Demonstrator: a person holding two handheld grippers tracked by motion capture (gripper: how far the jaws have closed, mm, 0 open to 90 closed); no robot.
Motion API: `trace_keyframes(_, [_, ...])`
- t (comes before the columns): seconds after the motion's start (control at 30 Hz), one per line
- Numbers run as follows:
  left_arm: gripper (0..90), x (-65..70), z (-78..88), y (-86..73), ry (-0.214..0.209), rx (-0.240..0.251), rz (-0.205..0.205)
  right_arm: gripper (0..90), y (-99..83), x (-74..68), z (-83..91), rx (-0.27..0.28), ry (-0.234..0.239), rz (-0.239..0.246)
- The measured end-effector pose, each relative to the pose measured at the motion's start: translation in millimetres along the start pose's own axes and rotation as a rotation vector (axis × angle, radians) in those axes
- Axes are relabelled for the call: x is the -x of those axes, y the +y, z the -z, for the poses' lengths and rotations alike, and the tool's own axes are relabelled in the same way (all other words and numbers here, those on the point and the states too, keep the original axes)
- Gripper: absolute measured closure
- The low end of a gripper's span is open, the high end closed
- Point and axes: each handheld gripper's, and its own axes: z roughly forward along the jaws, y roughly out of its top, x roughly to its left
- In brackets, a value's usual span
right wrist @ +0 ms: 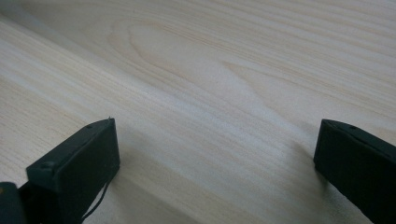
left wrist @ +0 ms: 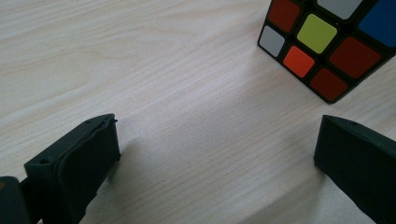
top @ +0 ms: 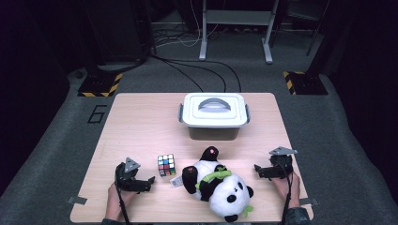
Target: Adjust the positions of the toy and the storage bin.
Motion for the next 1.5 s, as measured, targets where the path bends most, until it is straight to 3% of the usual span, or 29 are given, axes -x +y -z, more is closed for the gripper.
trace_keyframes(0.57, [0.0,0.4,-0.2,0.2,0.000,0.001,0.003,0.0,0.9,-0.4,-0.4,-0.004,0.019,0.009])
trace_keyframes(0.77, [0.0,0.8,0.3,0.5,-0.003,0.005,-0.019,0.0,0.9,-0.6,-0.6,-0.001,0.019,0.009])
trace_keyframes(1.13, [0.0,5.0,12.3,15.5,-0.098,0.084,-0.044,0.2,1.0,0.0,-0.9,0.003,0.023,0.018])
trace_keyframes(1.2, [0.0,7.3,13.8,23.1,-0.120,0.100,-0.077,0.3,0.9,-0.3,-0.8,0.002,0.023,0.014])
trace_keyframes(1.3, [0.0,10.4,12.6,27.4,-0.136,0.112,-0.094,0.4,0.9,-0.6,-0.7,0.001,0.023,0.012])
trace_keyframes(1.5, [0.0,19.3,5.6,39.3,-0.165,0.101,-0.152,0.6,0.9,-0.5,-0.6,0.001,0.026,0.017])
